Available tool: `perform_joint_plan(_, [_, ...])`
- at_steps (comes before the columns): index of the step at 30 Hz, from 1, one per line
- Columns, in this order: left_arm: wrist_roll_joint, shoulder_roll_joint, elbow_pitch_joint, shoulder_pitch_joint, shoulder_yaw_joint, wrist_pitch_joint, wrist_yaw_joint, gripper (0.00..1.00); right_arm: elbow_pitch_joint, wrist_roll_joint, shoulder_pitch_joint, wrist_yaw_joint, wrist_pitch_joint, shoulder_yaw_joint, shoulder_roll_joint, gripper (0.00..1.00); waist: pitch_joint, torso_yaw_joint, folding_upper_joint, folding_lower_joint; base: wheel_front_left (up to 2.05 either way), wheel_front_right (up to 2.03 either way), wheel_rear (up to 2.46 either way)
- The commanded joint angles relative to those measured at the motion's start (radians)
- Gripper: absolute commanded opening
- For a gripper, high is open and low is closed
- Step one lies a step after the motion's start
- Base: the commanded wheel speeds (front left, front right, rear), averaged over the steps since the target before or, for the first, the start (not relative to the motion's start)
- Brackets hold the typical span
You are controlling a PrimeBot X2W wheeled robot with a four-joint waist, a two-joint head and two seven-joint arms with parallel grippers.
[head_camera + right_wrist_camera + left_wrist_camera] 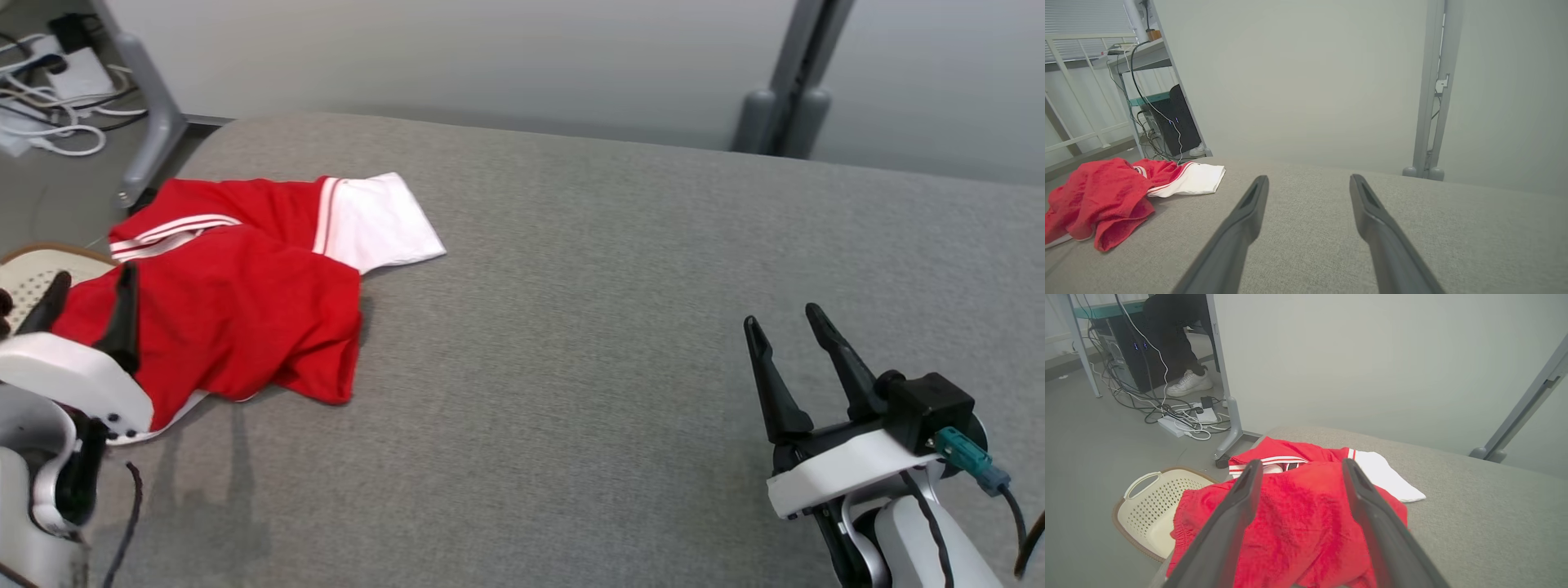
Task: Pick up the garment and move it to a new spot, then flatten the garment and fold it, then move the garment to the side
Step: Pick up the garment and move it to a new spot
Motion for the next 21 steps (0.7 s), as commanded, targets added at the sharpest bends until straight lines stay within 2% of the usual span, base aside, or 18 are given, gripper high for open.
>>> perform_joint_plan(1, [-0.02,0.015,0.011,-0.036,0.013,0.017,-0.009,1.0,-0.006,0.007,-0.01,0.002,-0.006,-0.005,-0.007,1.0,0.027,-0.047,0.0,0.0,0.0,0.0,0.0])
perform_joint_plan(9, [-0.093,0.105,0.124,-0.144,0.06,0.153,-0.024,1.0,-0.016,0.012,-0.046,0.002,-0.006,-0.002,-0.013,1.0,0.084,-0.145,0.0,0.0,0.0,0.0,0.0])
perform_joint_plan(18, [-0.167,0.181,0.259,-0.233,0.101,0.323,-0.011,1.0,-0.024,0.021,-0.079,0.002,-0.006,-0.004,-0.014,1.0,0.149,-0.233,0.0,0.0,0.0,0.0,0.0])
perform_joint_plan(21, [-0.183,0.215,0.314,-0.264,0.113,0.358,-0.02,1.0,-0.031,0.023,-0.092,0.002,-0.006,-0.006,-0.012,1.0,0.175,-0.261,0.0,0.0,0.0,0.0,0.0])
